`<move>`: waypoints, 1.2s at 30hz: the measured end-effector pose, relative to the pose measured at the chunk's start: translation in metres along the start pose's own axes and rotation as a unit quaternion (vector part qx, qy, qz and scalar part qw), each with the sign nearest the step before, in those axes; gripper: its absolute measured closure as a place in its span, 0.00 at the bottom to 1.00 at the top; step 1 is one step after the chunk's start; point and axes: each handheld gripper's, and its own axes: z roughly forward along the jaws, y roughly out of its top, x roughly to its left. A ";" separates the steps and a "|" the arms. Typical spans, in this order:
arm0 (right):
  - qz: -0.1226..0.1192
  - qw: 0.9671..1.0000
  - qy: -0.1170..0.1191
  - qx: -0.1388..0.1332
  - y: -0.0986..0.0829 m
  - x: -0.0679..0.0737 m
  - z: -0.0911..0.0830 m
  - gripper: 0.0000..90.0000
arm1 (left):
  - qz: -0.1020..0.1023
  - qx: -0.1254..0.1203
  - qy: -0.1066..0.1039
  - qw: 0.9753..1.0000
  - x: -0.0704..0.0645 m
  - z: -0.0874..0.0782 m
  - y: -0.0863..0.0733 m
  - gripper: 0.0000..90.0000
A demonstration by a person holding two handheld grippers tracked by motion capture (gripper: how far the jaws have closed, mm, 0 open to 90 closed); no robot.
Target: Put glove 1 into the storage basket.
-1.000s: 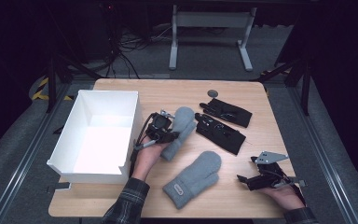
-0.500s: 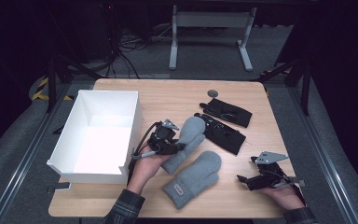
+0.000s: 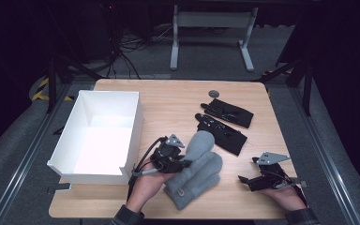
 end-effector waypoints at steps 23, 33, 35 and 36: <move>0.005 1.000 -0.004 0.000 -0.001 0.001 -0.001 0.04 | 0.060 0.042 -0.028 0.997 -0.022 0.020 -0.002 0.84; 0.004 1.000 -0.004 0.000 -0.001 0.001 0.000 0.04 | 0.052 0.055 -0.019 0.997 -0.018 0.030 -0.008 0.80; 0.004 1.000 -0.004 0.000 -0.001 0.001 0.000 0.04 | 0.047 0.053 -0.016 0.997 -0.017 0.033 -0.009 0.78; 0.004 1.000 -0.004 0.000 -0.001 0.001 0.000 0.04 | 0.047 0.053 -0.014 0.997 -0.016 0.034 -0.010 0.76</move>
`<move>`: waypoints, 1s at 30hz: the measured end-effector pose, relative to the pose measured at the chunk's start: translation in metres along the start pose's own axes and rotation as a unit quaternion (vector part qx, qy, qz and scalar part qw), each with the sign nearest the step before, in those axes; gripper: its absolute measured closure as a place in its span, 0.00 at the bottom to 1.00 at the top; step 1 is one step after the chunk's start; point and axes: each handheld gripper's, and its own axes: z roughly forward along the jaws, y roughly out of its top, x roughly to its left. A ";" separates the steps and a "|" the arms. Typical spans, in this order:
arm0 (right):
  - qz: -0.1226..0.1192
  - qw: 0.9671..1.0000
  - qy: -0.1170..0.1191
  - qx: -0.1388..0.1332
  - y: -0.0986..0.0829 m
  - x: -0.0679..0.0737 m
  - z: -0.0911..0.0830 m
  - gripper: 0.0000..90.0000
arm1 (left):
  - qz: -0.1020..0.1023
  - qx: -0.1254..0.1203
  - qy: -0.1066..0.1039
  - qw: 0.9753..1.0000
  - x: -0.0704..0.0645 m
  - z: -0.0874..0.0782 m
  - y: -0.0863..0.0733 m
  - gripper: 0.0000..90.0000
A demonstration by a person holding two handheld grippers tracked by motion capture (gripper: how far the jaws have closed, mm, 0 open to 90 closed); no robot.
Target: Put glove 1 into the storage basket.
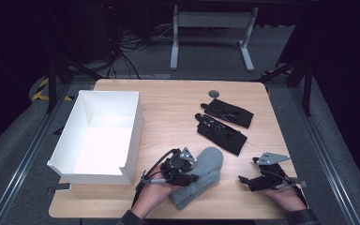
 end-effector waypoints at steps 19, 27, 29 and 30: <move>0.000 1.000 0.000 0.000 0.000 0.000 0.000 0.04 | -0.025 -0.061 0.028 0.997 0.013 -0.027 0.000 0.24; 0.000 1.000 0.000 0.000 0.000 0.000 0.000 0.04 | -0.021 -0.067 0.022 0.997 0.023 -0.020 0.005 0.17; 0.001 1.000 0.000 0.000 0.000 0.000 0.000 0.04 | -0.020 -0.062 0.018 0.998 0.024 -0.015 0.007 0.17; 0.000 1.000 0.000 0.000 0.000 0.000 0.000 0.04 | -0.019 -0.059 0.016 0.998 0.024 -0.012 0.008 0.17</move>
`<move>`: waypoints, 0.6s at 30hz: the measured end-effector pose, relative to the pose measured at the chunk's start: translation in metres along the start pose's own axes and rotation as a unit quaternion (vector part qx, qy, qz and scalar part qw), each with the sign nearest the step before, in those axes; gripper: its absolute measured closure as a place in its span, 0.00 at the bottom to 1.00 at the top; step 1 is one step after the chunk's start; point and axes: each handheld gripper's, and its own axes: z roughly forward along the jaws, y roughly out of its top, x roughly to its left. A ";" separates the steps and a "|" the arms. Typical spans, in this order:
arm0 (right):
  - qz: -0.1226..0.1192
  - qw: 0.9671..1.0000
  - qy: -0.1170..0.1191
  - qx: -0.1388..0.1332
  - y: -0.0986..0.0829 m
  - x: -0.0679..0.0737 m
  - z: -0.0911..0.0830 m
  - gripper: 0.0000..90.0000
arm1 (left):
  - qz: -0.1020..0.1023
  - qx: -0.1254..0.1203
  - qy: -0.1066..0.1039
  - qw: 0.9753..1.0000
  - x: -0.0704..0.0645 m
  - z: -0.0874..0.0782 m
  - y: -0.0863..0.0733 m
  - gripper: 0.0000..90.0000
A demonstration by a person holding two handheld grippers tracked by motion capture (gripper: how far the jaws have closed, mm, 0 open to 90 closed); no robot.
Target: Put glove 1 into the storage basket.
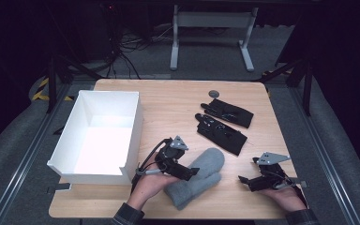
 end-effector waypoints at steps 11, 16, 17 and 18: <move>0.000 1.000 0.000 0.000 0.000 0.000 0.000 0.04 | 0.016 0.050 -0.006 0.999 0.003 0.035 0.001 0.17; 0.000 1.000 0.000 0.000 0.000 0.000 0.000 0.04 | 0.010 0.060 -0.019 0.998 0.006 0.045 -0.004 0.17; 0.001 1.000 0.000 0.000 0.000 0.000 0.000 0.04 | 0.006 0.062 -0.025 0.998 0.008 0.048 -0.005 0.17; 0.000 1.000 0.000 0.000 0.000 0.000 0.000 0.04 | 0.003 0.065 -0.030 0.997 0.009 0.050 -0.006 0.16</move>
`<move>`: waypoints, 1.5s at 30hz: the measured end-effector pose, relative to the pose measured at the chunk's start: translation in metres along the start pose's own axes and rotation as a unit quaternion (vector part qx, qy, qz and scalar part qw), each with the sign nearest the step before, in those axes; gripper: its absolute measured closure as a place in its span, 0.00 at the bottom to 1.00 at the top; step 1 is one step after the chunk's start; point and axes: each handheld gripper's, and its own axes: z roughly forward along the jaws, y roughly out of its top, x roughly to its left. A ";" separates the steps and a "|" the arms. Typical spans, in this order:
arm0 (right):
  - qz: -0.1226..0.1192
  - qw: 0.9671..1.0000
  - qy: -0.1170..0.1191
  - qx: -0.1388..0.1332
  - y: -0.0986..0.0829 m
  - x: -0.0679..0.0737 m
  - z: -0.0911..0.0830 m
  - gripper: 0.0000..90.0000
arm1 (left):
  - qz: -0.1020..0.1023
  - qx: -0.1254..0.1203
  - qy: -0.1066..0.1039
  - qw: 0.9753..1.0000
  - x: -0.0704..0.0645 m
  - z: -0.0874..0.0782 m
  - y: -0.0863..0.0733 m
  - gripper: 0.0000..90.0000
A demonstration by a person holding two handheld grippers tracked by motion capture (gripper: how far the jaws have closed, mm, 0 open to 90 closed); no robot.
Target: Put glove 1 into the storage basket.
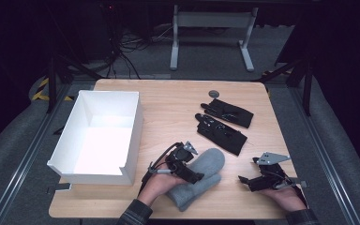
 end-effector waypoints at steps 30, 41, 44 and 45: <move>0.000 1.000 -0.001 0.001 0.000 0.000 0.000 0.04 | -0.026 0.014 -0.093 0.995 0.005 0.002 -0.001 0.78; -0.001 1.000 0.001 0.001 0.000 0.000 0.000 0.04 | -0.027 -0.010 -0.082 0.996 0.002 -0.010 0.001 0.80; -0.001 1.000 0.000 0.001 0.000 0.000 0.000 0.04 | -0.029 -0.016 -0.080 0.996 0.003 -0.013 0.001 0.80; -0.001 1.000 0.001 0.001 0.000 0.000 0.000 0.04 | -0.031 -0.016 -0.079 0.996 0.004 -0.014 0.001 0.80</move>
